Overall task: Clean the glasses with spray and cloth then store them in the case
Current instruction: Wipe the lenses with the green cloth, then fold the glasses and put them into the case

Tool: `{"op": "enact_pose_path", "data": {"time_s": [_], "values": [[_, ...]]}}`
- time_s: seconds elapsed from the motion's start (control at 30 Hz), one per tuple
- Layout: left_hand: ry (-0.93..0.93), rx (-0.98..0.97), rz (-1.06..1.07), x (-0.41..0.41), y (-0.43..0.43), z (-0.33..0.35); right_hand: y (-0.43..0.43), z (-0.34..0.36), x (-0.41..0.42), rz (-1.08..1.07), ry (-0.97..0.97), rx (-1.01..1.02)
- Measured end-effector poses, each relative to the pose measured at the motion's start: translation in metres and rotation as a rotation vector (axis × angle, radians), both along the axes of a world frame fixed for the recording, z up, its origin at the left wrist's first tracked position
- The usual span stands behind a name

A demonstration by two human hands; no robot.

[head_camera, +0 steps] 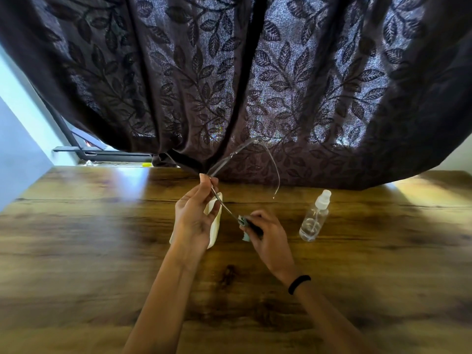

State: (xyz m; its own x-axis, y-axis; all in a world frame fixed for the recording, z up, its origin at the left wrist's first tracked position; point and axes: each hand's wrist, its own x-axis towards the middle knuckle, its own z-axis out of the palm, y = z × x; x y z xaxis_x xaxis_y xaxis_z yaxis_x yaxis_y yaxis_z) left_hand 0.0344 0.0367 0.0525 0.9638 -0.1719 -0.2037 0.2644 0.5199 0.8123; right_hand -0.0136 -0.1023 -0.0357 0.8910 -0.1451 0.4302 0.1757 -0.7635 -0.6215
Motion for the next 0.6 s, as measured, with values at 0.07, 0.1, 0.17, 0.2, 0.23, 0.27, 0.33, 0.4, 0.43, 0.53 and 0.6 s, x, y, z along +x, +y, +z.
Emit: {"op": "enact_pose_path", "data": {"time_s": [0.07,0.1,0.17,0.2,0.23,0.27,0.33,0.4,0.43,0.53,0.6], "values": [[-0.009,0.016,-0.004,0.001,0.000,0.000,-0.005,-0.001,0.000,-0.026,0.027,0.002],[-0.011,0.024,-0.007,0.001,0.001,0.000,-0.008,-0.002,0.000,-0.042,0.040,0.001],[-0.016,0.036,-0.012,0.003,0.002,-0.001,-0.015,-0.003,-0.001,-0.080,0.055,-0.007],[-0.021,0.042,-0.014,0.003,0.002,-0.001,-0.019,-0.003,-0.001,-0.100,0.060,-0.012],[-0.027,0.049,-0.014,0.004,0.003,-0.001,-0.023,-0.004,-0.002,-0.118,0.068,-0.021],[-0.035,0.059,-0.015,0.004,0.004,-0.001,-0.027,-0.004,-0.004,-0.135,0.088,-0.036],[-0.043,0.078,-0.017,0.005,0.006,-0.002,-0.034,-0.005,-0.006,-0.157,0.165,-0.072],[-0.038,0.081,-0.014,0.005,0.006,-0.003,-0.040,-0.005,-0.008,-0.146,0.294,-0.093],[-0.035,0.083,-0.012,0.005,0.006,-0.003,-0.042,-0.005,-0.008,-0.134,0.375,-0.114],[-0.039,0.095,-0.010,0.005,0.006,-0.003,-0.043,0.001,-0.012,-0.107,0.507,-0.198],[-0.052,0.097,-0.017,0.005,0.007,-0.003,-0.042,0.010,-0.013,-0.104,0.436,-0.145]]}}
